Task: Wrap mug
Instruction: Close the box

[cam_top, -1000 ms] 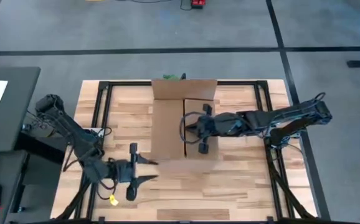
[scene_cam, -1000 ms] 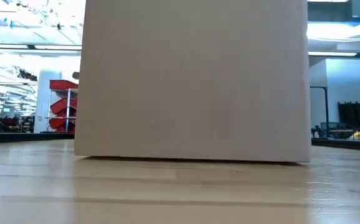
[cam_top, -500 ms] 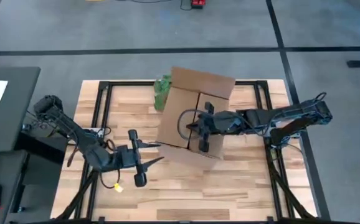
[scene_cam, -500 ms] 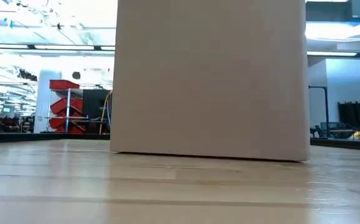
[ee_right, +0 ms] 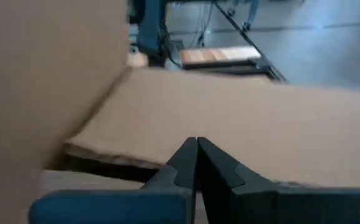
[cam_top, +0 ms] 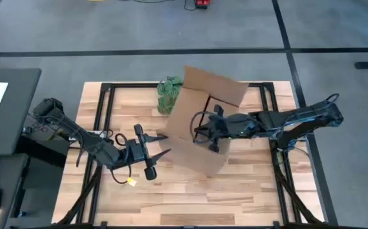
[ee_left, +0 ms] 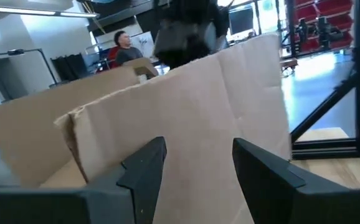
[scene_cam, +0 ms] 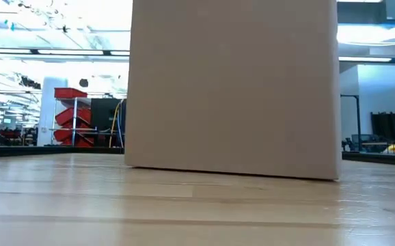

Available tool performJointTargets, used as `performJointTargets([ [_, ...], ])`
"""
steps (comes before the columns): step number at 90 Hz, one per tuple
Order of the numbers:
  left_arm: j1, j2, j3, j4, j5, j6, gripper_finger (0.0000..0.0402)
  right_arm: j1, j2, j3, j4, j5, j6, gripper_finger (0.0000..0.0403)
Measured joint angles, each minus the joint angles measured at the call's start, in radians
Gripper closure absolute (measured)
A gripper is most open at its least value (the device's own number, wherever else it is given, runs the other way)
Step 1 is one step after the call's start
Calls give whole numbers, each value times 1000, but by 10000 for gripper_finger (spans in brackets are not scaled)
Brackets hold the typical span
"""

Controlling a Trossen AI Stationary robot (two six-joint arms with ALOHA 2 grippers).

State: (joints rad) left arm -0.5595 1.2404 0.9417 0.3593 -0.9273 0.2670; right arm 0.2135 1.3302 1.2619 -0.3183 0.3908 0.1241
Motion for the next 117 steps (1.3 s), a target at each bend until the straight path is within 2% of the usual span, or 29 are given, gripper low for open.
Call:
performJointTargets([
  [8,17,0,0,-23,-4,-13,228,27,-31,0,11,64,0,403],
  [30,50,0,0,-87,-3,-86,228,110,-99,1,14,107,2,403],
  [52,49,0,0,-87,-2,-88,228,220,-210,1,21,345,-43,403],
  [63,49,0,0,-84,-2,-88,228,255,-276,1,22,502,-44,403],
  [71,49,0,0,-81,-2,-88,228,248,-321,1,17,590,-46,403],
  [87,49,0,0,-80,-1,-88,228,124,-398,20,-14,654,-43,403],
  [95,49,0,0,-80,-1,-88,228,27,-416,66,-131,653,19,403],
  [101,49,0,0,-78,-1,-88,228,-65,-418,114,-288,598,120,403],
  [110,49,0,0,-68,1,-85,228,-232,-403,163,-520,415,280,403],
  [117,53,0,0,-51,2,-68,228,-349,-389,166,-617,238,320,403],
])
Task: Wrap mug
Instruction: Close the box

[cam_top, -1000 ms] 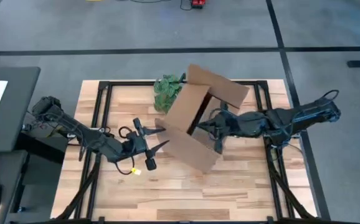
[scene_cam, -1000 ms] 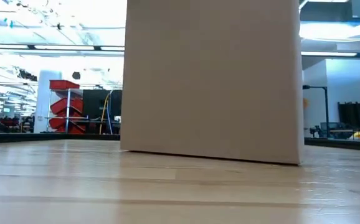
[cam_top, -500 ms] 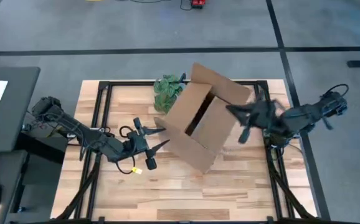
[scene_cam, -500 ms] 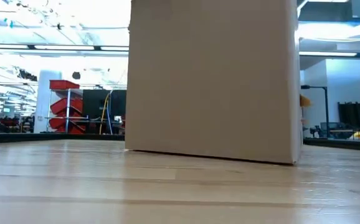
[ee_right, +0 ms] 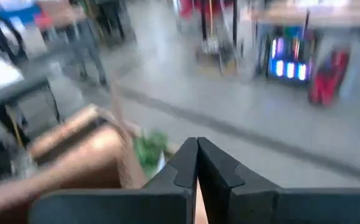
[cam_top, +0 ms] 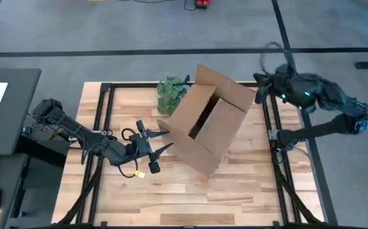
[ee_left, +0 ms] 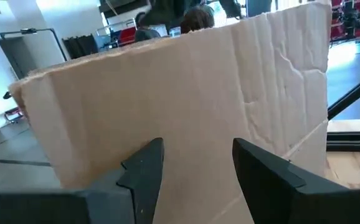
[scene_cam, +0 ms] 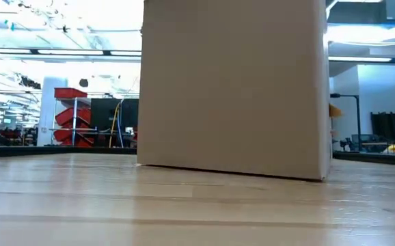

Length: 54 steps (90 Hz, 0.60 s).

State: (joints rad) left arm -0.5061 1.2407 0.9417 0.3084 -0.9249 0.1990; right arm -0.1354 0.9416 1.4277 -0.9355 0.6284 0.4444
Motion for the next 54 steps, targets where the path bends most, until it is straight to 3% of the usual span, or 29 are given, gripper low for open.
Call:
performJointTargets([
  [11,14,0,0,23,0,23,228,-93,42,-13,-16,-250,-6,403],
  [22,44,0,0,8,0,25,228,-71,87,-14,49,-383,-33,403],
  [54,104,-2,0,-38,27,1,228,74,214,-11,61,-403,-29,403],
])
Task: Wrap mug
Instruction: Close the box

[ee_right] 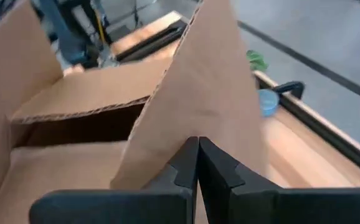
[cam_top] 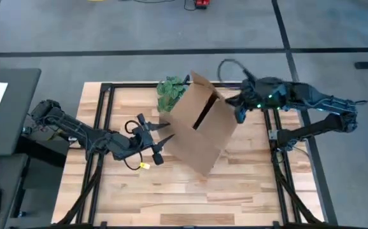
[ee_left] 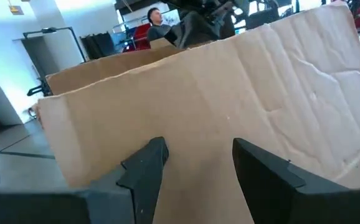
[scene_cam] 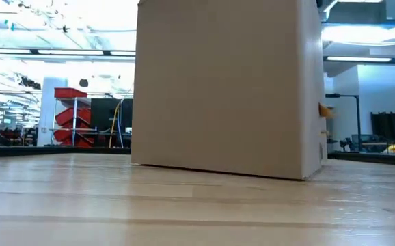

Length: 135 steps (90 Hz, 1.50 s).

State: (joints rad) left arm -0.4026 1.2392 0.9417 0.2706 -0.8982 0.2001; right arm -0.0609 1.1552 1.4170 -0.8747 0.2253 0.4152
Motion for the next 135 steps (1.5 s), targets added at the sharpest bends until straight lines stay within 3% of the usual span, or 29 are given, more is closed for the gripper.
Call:
performJointTargets([
  [24,0,3,0,-86,10,-57,228,121,56,-9,-35,-71,29,403],
  [61,-5,-47,0,-267,66,-218,228,264,178,-4,-20,-47,57,403],
  [78,57,-110,0,-326,233,-330,228,311,230,-5,16,-43,63,403],
  [109,239,-183,0,-392,479,-354,228,378,229,-5,175,-47,82,403],
  [135,296,-159,1,-418,537,-377,228,400,220,49,115,-38,82,403],
])
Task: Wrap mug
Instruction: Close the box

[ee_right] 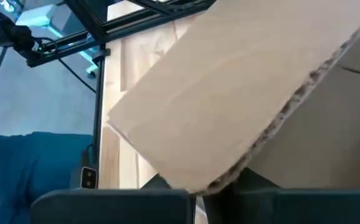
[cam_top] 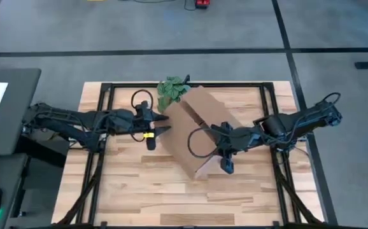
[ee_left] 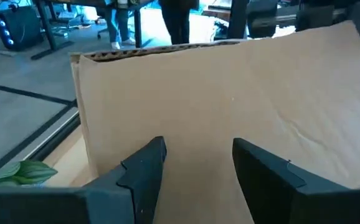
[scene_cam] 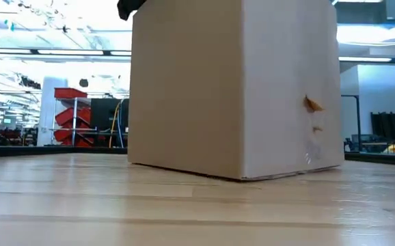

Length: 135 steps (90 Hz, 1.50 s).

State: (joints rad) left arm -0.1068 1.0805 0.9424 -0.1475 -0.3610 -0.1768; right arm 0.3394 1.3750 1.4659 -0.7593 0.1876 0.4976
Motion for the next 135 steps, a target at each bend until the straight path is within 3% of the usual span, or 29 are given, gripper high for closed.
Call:
performJointTargets([
  [23,17,0,1,-35,4,-3,228,51,0,140,-122,40,-5,403],
  [38,25,4,-1,-83,9,-16,228,109,-3,207,-113,53,-106,403],
  [49,26,2,-1,-97,8,-18,228,138,-7,244,-112,164,-183,403],
  [57,27,2,-1,-101,9,-16,228,116,-31,251,-180,249,-219,403],
  [68,27,2,0,-100,8,-12,228,25,-60,250,-315,247,-283,403],
  [81,27,2,0,-100,5,0,228,-146,-97,250,-331,179,-332,403],
  [97,28,2,0,-101,-6,41,228,-330,-93,182,-272,-53,-375,403],
  [107,44,2,0,-106,-7,68,228,-353,-91,77,-197,-162,-419,403],
  [122,100,1,0,-111,-1,106,228,-354,-92,-41,-91,-215,-468,403],
  [135,171,1,0,-110,117,160,228,-356,-93,-141,66,-262,-502,403],
])
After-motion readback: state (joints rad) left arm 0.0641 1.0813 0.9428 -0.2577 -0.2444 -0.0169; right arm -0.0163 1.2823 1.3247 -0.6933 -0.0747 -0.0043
